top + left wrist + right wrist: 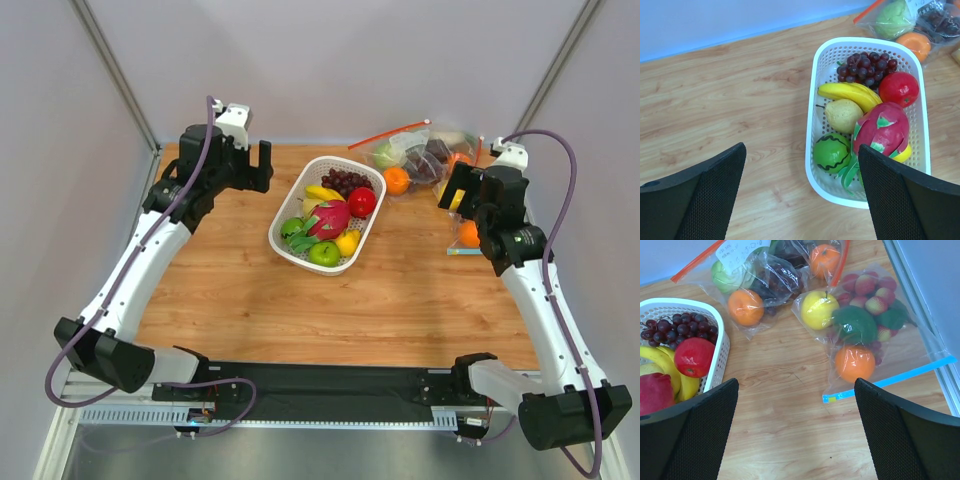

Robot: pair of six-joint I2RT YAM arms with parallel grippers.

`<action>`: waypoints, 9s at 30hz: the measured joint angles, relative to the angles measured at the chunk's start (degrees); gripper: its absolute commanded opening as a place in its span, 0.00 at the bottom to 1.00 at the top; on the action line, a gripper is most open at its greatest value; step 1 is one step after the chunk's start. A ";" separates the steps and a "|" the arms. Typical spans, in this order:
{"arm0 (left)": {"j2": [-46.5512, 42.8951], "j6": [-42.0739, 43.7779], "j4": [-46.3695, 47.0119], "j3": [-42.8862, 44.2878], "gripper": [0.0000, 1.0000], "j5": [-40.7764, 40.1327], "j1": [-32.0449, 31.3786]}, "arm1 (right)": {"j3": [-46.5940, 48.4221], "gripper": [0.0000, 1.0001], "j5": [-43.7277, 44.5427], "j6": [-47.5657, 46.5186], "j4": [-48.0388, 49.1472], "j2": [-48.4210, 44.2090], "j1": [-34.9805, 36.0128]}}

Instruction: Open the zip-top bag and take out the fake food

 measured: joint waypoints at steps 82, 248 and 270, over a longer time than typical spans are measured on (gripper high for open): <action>-10.67 13.07 11.21 -14.16 0.87 15.96 -16.15 | 2.05 0.00 -29.03 4.24 -14.16 10.91 -2.67; -8.87 -3.78 25.44 -32.09 0.00 49.72 -28.15 | -5.14 0.33 -44.11 -21.81 1.33 -8.11 39.69; -8.90 -2.27 22.56 -32.09 0.00 49.99 -28.52 | -3.93 0.22 -50.45 -20.81 -1.97 -5.07 39.47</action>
